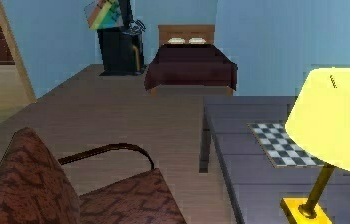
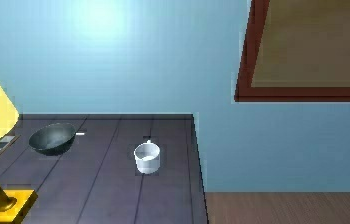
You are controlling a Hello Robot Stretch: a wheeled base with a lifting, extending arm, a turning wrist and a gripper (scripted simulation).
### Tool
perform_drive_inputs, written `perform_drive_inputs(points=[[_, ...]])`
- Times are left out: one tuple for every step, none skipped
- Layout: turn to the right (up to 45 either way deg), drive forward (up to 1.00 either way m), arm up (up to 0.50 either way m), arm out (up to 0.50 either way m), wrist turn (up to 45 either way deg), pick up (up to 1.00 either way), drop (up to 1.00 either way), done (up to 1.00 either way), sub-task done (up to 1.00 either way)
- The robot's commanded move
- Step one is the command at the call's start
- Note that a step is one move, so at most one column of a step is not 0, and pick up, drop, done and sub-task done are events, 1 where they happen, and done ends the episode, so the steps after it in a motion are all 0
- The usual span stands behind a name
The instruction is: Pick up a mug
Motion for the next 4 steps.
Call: perform_drive_inputs(points=[[0.0, 0.00, 0.50, 0.00, 0.0, 0.00, 0.00, 0.00, 0.00], [0.0, 0.00, 0.38, 0.00, 0.0, 0.00, 0.00, 0.00, 0.00], [0.0, 0.00, 0.00, 0.28, 0.0, 0.00, 0.00, 0.00, 0.00], [0.0, 0.00, 0.00, 0.00, 45.0, 0.00, 0.00, 0.00, 0.00]])
